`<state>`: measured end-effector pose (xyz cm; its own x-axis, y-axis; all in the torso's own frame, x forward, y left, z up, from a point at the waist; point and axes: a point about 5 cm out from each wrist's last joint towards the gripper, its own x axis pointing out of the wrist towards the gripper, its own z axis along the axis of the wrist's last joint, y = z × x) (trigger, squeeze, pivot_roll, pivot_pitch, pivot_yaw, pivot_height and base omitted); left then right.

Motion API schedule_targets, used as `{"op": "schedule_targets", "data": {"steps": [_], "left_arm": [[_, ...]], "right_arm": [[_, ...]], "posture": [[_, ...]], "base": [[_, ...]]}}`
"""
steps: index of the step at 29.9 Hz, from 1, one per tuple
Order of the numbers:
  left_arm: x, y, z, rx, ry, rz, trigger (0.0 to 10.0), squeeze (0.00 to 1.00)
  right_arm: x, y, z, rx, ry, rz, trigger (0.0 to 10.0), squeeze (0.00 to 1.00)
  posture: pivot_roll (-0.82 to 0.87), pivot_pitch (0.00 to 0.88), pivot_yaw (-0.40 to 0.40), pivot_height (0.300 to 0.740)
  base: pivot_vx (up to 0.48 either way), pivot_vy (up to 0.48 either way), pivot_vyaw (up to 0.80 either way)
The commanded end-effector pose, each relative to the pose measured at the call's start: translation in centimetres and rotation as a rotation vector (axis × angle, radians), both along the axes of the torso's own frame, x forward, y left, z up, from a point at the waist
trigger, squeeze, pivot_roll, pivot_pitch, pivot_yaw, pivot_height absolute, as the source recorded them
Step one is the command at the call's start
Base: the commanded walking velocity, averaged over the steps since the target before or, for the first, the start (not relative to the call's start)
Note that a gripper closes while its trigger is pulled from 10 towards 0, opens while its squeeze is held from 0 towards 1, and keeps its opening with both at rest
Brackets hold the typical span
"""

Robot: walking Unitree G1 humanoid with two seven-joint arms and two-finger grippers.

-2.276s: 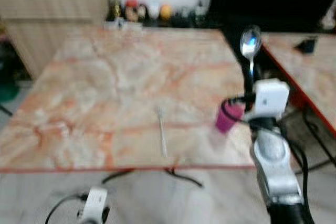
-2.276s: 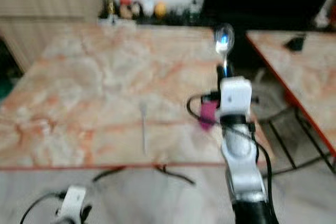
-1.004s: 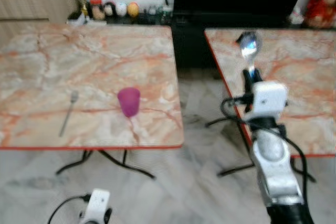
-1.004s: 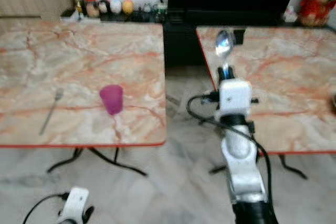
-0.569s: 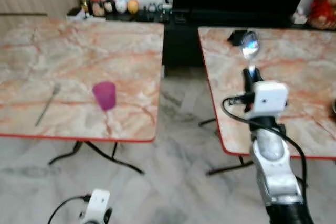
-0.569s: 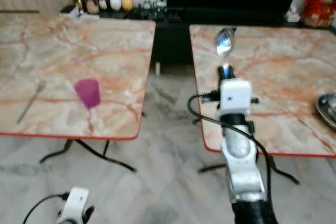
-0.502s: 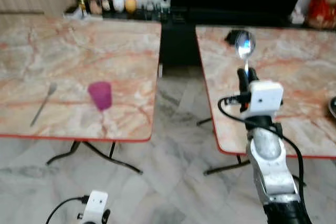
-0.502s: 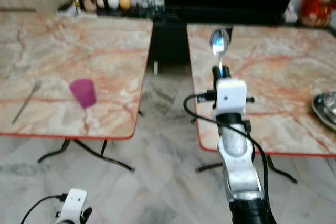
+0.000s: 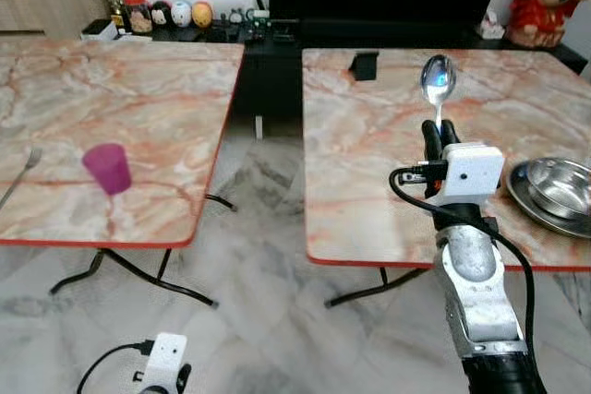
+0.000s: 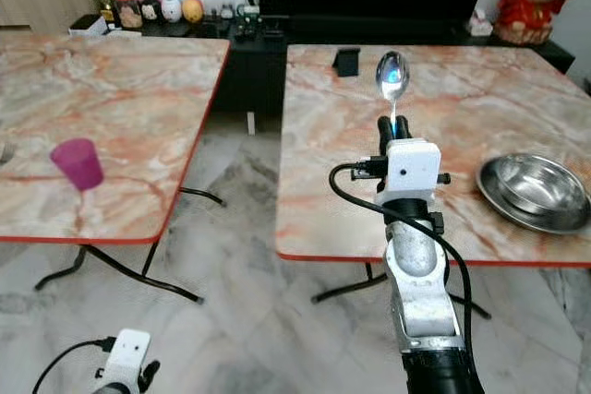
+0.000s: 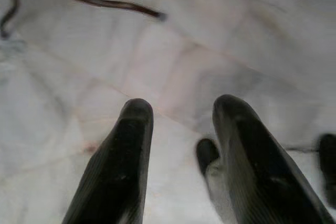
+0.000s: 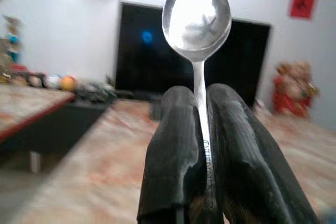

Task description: Setting the table

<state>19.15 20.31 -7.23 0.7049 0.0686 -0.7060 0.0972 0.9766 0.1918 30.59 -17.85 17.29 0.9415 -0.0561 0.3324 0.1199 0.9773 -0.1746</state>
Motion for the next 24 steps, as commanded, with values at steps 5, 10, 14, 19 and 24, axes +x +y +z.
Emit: {"op": "schedule_targets", "data": {"steps": [5,10,14,19,24], "left_arm": [[-0.28,0.29,-0.13,0.012,0.016,-0.006,10.0,0.0],[-0.31,0.28,-0.15,0.012,0.018,-0.005,10.0,0.0],[-0.31,0.31,-0.15,0.012,0.018,-0.003,10.0,0.0],[-0.31,0.32,-0.15,0.012,0.018,-0.003,10.0,0.0],[-0.33,0.35,-0.16,0.012,0.02,-0.004,10.0,0.0]], "right_arm": [[0.23,0.08,0.98,0.016,-0.04,-0.006,10.0,0.0],[0.19,0.01,1.15,0.022,-0.053,-0.007,10.0,0.0],[0.25,0.1,1.1,0.018,-0.048,-0.005,10.0,0.0],[0.26,0.03,1.15,0.019,-0.051,-0.009,10.0,0.0],[0.25,0.01,1.13,0.018,-0.049,-0.013,10.0,0.0]], "posture": [[-0.04,0.0,-0.017,0.74],[-0.04,0.0,-0.017,0.74],[-0.03,0.0,-0.018,0.74],[-0.03,0.0,-0.018,0.74],[-0.04,0.0,-0.017,0.74]], "base": [[0.0,-0.302,0.0],[0.0,-0.303,0.0],[0.0,-0.298,0.0],[0.0,-0.302,0.0],[0.0,-0.302,0.0]]}}
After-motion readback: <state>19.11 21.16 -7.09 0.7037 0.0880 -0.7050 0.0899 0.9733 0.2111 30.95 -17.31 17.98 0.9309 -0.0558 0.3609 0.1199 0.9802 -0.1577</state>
